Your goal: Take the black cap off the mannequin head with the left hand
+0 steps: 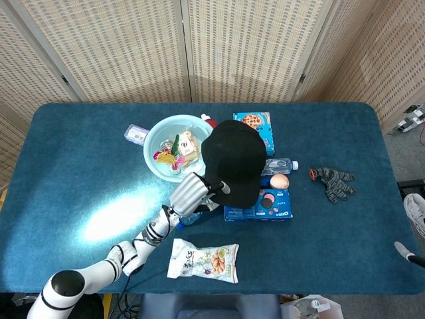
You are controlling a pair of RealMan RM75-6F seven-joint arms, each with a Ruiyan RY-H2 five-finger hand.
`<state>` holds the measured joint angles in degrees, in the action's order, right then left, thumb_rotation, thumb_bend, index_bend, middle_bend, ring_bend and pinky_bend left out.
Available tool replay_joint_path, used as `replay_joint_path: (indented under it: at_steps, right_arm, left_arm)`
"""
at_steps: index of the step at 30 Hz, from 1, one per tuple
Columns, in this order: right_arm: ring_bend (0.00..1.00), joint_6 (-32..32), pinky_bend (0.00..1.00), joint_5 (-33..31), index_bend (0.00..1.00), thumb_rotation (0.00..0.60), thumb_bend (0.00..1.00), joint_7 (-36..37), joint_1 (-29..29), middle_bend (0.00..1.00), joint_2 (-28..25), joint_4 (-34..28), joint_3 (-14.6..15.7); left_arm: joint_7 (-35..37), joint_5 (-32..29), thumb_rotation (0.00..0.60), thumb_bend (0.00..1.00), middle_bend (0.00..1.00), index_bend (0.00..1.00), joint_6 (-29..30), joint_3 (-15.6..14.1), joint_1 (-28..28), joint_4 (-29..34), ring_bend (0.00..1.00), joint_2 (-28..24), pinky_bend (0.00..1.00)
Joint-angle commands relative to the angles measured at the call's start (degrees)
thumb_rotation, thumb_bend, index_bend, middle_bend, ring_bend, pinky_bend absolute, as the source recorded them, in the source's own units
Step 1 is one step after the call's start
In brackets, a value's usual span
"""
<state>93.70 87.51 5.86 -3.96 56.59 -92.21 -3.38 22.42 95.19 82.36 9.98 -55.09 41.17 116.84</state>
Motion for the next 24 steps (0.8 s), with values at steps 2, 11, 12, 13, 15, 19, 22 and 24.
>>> replay_joint_path:
  at_steps: [2,11,12,13,15,19,22,24]
  right_arm:
    - [0.12,-0.04,0.17,0.06,0.10,0.600,0.01,0.06,0.08,0.19,0.01,0.03,-0.06]
    - [0.12,-0.04,0.17,0.18,0.10,0.600,0.01,0.51,0.18,0.19,0.34,0.48,-0.18]
    - [0.12,-0.04,0.17,0.22,0.10,0.600,0.01,0.56,0.20,0.19,0.40,0.53,-0.18]
    - [0.12,-0.02,0.17,0.29,0.10,0.600,0.01,0.65,0.20,0.19,0.48,0.61,-0.16]
    - [0.12,0.00,0.17,0.37,0.10,0.600,0.01,0.73,0.18,0.19,0.55,0.75,-0.12]
    - [0.12,0.10,0.17,0.32,0.10,0.600,0.01,0.90,0.07,0.19,0.68,1.00,-0.10]
    - [0.12,0.22,0.17,0.36,0.10,0.600,0.01,1.05,-0.03,0.19,0.77,1.14,-0.06]
    - [0.12,0.39,0.17,0.43,0.10,0.600,0.01,1.11,-0.13,0.19,0.81,1.21,-0.04]
  left_arm:
    - [0.86,-1.84,0.600,0.57,1.00,0.57,-1.06,1.47,-0.02,6.01,1.00,-2.65,1.00]
    - [-2.02,-4.88,0.600,0.57,1.00,0.57,-5.03,4.98,-1.23,18.61,1.00,-7.86,1.00]
    - [-3.02,-5.19,0.600,0.57,1.00,0.57,-5.38,5.55,-1.58,19.03,1.00,-8.05,1.00]
    - [-4.07,-5.77,0.600,0.57,1.00,0.58,-5.93,6.39,-2.06,19.59,1.00,-8.21,1.00]
    - [-4.87,-6.98,0.600,0.57,1.00,0.58,-7.00,7.68,-2.70,20.47,1.00,-8.34,1.00]
    - [-5.98,-9.97,0.600,0.57,1.00,0.57,-9.42,10.50,-3.98,21.96,1.00,-8.63,1.00]
    - [-6.48,-11.79,0.600,0.57,1.00,0.57,-10.60,12.40,-4.97,22.05,1.00,-8.55,1.00]
    - [-6.01,-13.20,0.600,0.57,1.00,0.57,-11.35,13.88,-5.59,22.37,1.00,-8.54,1.00]
